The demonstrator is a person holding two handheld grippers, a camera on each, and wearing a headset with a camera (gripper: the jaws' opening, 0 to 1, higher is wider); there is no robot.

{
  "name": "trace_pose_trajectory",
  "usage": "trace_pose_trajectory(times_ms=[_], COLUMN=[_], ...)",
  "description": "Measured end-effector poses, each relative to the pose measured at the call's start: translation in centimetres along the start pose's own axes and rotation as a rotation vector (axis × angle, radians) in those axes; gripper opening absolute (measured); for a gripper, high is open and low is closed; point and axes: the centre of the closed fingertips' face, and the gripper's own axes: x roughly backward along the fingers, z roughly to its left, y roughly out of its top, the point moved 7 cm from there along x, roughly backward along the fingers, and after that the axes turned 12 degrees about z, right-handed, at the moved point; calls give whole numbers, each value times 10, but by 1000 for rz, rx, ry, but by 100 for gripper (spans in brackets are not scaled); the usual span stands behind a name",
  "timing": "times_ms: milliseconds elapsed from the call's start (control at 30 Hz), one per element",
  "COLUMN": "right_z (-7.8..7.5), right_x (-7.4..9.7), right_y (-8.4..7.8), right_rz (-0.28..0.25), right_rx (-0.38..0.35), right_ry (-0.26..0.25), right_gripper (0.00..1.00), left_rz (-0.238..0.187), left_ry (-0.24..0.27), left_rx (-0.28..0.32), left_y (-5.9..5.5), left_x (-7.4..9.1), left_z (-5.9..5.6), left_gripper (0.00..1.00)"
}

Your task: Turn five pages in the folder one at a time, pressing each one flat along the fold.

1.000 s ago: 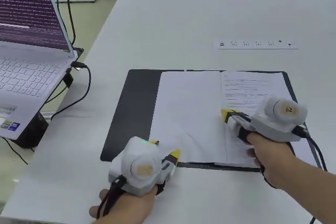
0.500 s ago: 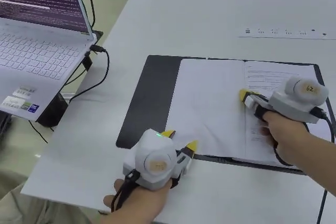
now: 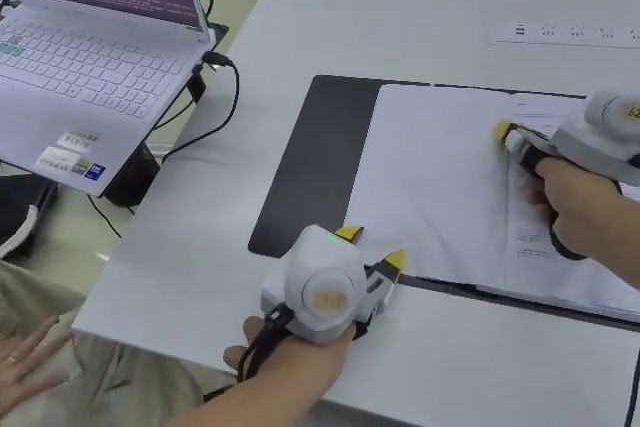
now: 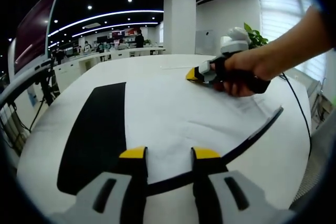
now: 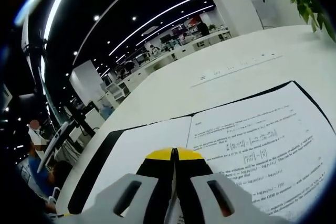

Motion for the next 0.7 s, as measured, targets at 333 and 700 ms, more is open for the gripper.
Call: trace_pose_trajectory(times_ms=[333, 700], right_z=[-10, -19], right_x=[-29, -36], right_y=[30, 35], right_rz=[5, 15], right_rx=[-6, -20], right_ry=[-19, -12], right_gripper=[0, 0], left_rz=[-6, -12], left_ry=[1, 3], left_rx=[8, 12], left_y=[-1, -1], left_x=[0, 0], left_z=[-1, -1], left_gripper=[32, 32])
